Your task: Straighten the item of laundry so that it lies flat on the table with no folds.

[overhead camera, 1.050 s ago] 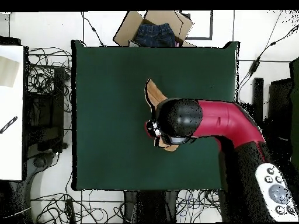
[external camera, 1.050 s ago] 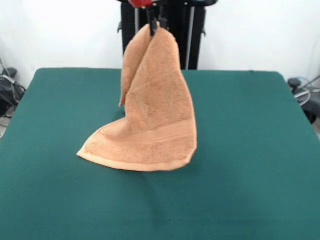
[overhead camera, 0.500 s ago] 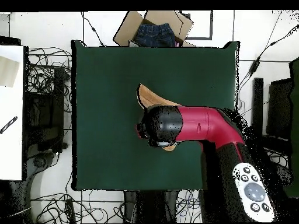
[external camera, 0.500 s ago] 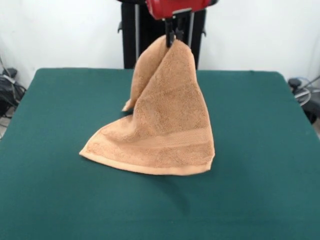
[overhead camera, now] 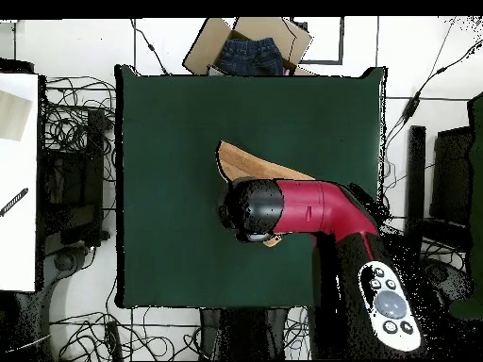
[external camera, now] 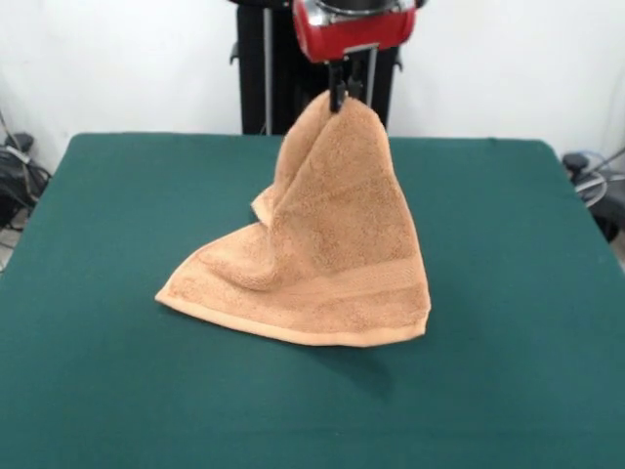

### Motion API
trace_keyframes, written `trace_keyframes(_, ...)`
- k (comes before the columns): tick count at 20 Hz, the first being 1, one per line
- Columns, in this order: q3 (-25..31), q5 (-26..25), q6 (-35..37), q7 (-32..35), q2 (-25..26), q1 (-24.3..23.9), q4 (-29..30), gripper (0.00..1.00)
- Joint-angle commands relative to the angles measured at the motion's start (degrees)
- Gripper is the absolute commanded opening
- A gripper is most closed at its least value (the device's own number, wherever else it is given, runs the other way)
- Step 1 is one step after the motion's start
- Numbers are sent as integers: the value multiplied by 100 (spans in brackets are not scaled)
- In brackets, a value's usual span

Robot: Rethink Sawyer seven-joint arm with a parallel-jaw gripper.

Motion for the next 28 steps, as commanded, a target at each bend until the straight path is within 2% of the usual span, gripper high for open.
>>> trace_keyframes(1, -626, 228, -877, 2053, 332, 416, 833, 0)
trace_keyframes(11, -1015, 573, -1161, 2058, 443, 829, 948, 0)
trace_keyframes(28, -1334, 910, -1300, 1939, 703, 1061, 889, 0)
